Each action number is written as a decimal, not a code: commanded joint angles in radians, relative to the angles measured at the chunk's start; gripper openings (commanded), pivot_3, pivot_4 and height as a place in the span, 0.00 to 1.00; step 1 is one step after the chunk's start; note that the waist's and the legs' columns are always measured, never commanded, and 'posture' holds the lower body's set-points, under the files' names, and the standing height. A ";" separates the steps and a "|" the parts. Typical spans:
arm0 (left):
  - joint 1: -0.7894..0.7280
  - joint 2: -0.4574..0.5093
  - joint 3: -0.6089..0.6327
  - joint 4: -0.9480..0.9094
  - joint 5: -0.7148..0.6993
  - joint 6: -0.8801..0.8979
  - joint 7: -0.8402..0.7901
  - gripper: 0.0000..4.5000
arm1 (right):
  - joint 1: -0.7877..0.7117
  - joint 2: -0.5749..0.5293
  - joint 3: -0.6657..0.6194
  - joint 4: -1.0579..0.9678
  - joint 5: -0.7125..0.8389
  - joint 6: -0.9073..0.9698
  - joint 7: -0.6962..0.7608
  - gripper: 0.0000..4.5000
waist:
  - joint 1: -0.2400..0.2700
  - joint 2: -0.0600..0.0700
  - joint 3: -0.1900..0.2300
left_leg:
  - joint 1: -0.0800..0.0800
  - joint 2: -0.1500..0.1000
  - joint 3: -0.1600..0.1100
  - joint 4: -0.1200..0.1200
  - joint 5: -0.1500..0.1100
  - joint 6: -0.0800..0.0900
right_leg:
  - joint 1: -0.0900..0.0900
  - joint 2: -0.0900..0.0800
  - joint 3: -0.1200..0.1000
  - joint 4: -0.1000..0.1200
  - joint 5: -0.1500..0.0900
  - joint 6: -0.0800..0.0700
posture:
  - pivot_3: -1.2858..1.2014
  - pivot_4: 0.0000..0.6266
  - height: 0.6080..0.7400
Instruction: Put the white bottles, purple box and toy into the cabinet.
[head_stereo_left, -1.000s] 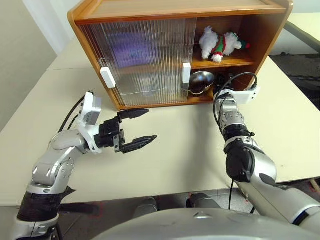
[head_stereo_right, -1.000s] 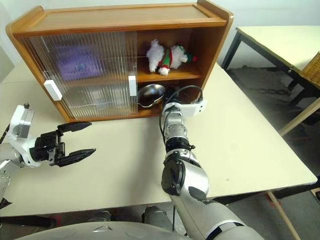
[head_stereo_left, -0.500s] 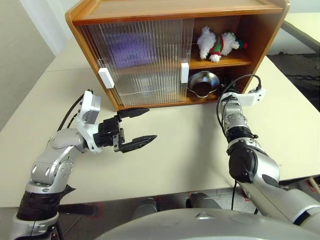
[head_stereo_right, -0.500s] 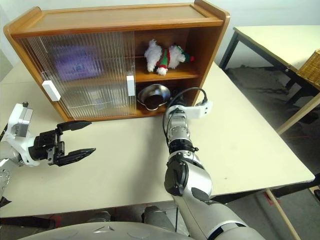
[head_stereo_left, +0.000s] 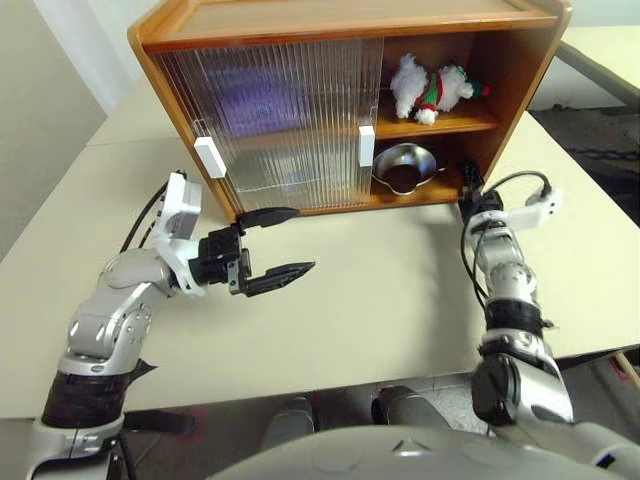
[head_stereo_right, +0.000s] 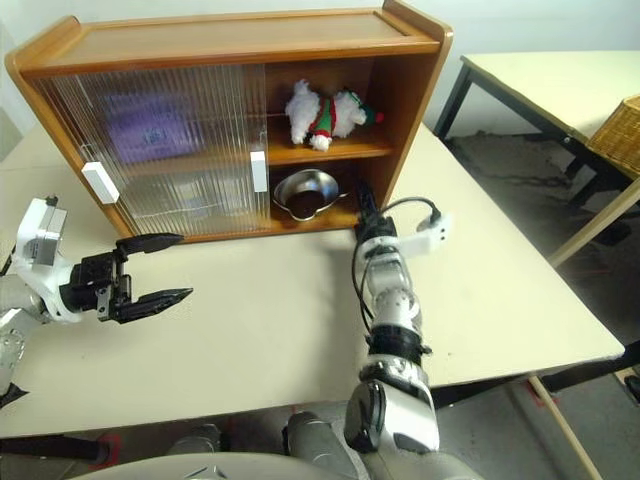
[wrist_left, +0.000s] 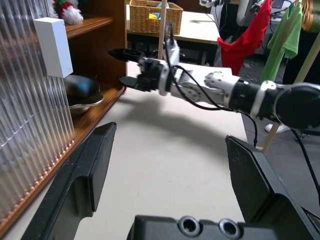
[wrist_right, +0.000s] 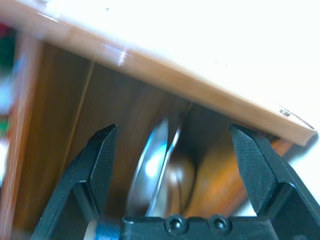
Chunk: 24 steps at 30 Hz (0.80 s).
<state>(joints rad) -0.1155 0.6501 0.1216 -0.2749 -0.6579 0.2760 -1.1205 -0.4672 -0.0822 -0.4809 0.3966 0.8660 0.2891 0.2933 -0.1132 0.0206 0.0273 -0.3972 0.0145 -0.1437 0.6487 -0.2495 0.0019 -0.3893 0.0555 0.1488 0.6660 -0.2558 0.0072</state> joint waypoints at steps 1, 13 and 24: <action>0.027 -0.006 0.000 -0.003 0.016 -0.011 0.011 1.00 | 0.110 -0.063 0.113 -0.140 -0.033 0.133 0.125 0.91 | 0.000 0.000 0.000 | 0.000 0.000 0.000 0.000 0.000 0.000 | 0.001 0.000 0.000 0.000 0.000 0.000 | 0.47 0.07 1.00; 0.089 0.054 0.086 0.079 0.025 -0.064 -0.039 1.00 | 0.175 -0.201 0.349 -0.435 -0.133 0.104 0.475 0.01 | -0.005 -0.003 0.002 | 0.014 -0.004 0.000 0.009 0.000 -0.001 | 0.017 0.002 0.004 0.000 -0.012 0.005 | 0.47 0.09 1.00; 0.108 0.054 0.096 0.054 0.027 -0.072 -0.019 1.00 | -0.035 -0.019 0.475 -0.341 -0.222 0.154 0.333 0.01 | 0.022 -0.004 0.002 | 0.000 -0.003 -0.003 0.003 -0.002 -0.004 | -0.001 0.001 0.001 0.000 -0.006 -0.009 | 0.49 0.11 1.00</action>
<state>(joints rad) -0.0136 0.6967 0.2049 -0.2033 -0.6378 0.2057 -1.1411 -0.4956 -0.1076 -0.0154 0.0340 0.6587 0.4280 0.6386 -0.0912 0.0168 0.0290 -0.3996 0.0121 -0.1466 0.6507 -0.2515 -0.0029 -0.3924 0.0565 0.1491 0.6661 -0.2603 0.0009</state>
